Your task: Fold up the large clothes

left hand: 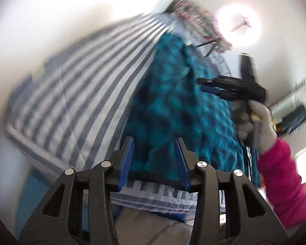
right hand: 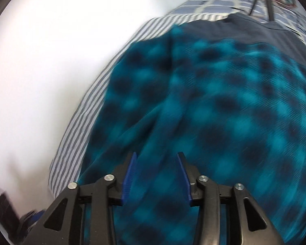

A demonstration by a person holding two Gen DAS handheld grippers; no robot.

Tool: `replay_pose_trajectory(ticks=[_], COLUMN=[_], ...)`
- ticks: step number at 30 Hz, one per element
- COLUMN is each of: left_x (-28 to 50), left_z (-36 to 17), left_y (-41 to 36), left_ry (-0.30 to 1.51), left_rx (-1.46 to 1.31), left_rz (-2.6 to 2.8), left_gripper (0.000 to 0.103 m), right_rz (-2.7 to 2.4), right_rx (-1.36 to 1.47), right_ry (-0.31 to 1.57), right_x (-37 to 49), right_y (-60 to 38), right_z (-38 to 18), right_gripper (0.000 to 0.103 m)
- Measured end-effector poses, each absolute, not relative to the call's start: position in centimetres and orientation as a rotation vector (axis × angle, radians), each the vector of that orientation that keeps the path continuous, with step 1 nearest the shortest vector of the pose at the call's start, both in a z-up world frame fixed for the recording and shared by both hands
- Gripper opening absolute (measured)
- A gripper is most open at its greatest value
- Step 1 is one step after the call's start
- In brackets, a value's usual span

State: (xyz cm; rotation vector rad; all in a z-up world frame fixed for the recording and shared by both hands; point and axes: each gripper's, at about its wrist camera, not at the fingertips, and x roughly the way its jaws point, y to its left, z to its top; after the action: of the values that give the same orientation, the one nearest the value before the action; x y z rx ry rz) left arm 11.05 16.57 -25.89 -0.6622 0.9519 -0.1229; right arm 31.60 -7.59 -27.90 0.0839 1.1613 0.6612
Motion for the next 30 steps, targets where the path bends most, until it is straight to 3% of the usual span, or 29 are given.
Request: replay_pose_trajectory(ticks=[3,5,10,18,23,24,27,30], left_x=[11.5,11.5,11.3,11.8,11.8,11.8,11.8,11.8], left_z=[-28.2,-28.5,-27.5,-28.5,-28.5,-28.5,-28.5,-28.5], left_y=[16.6,16.3,15.0,13.9,14.2,14.3,14.2,13.9], left_ry=[1.012,1.029,1.008,1.029,1.03,1.033,1.033,1.032], left_rx=[-0.711,-0.69,-0.607,-0.592,-0.598,-0.604,-0.595,-0.574], left_rz=[-0.139,-0.125,-0.138,-0.152,-0.168,-0.17,-0.172,-0.171], left_gripper=[0.041,0.041,0.036,0.035,0.024,0.018,0.015,0.009], right_rz=[0.693,0.65,0.544,0.699,0.668,0.653,0.594,0.496], right_rx=[0.024,-0.107,-0.305,-0.178,-0.124,-0.126,-0.162,-0.257], right_ry=[1.183,1.189,1.169,1.07,1.109,1.114,1.136,1.172], right_x=[29.5,28.3,26.4,27.0,31.2,31.7,32.9,33.6], right_y=[-6.2,-5.2,-5.5,-0.9,5.2,6.3,8.8,10.5], right_z=[-28.6,-29.4,-29.2,-23.6,-25.0,-25.4,-26.8,-28.8], right_gripper=[0.043,0.035,0.036,0.038,0.045,0.045,0.045,0.038])
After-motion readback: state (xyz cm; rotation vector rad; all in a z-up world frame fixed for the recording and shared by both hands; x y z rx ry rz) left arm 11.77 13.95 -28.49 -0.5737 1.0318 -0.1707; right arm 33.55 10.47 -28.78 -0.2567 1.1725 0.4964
